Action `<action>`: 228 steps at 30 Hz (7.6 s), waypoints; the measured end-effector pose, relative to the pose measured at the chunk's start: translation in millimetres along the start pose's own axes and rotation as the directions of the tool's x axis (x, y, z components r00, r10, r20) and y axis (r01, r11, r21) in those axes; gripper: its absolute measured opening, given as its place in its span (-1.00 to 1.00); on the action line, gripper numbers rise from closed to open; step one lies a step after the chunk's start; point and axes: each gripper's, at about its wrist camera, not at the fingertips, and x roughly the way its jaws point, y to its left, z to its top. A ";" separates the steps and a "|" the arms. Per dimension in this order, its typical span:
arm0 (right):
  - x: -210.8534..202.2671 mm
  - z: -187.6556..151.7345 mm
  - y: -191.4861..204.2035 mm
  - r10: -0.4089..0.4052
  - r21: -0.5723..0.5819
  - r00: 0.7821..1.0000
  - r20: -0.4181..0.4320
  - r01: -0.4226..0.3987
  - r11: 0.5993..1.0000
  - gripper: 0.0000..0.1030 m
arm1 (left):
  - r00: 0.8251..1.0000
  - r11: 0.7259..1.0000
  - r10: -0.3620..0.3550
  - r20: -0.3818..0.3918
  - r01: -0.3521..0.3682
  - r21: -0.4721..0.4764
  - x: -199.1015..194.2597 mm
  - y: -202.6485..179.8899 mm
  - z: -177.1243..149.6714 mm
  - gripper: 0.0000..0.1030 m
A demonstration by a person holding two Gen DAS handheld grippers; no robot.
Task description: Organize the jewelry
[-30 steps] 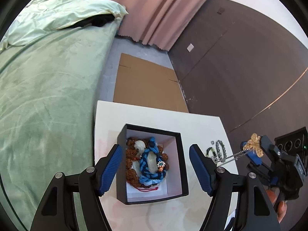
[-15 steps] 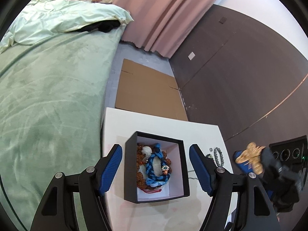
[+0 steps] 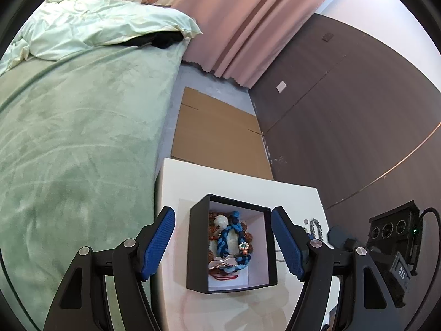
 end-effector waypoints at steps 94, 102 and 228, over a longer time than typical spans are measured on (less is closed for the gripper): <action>-100.5 47.9 -83.6 -0.798 -0.178 0.602 0.032 0.789 0.589 -0.81 | 0.991 0.949 -0.132 -0.005 0.128 0.287 46.4 -139.2 -9.5 -0.71; -117.7 46.0 -55.3 -0.707 -0.126 0.697 0.115 0.717 0.686 -0.80 | 0.981 0.948 -0.175 0.082 0.146 0.283 1.6 -136.6 1.2 -1.00; -172.9 17.7 -27.3 -0.509 0.005 0.832 0.219 0.521 0.854 -0.80 | 0.985 0.888 0.027 -0.169 0.054 0.456 46.9 -132.5 -59.8 -0.98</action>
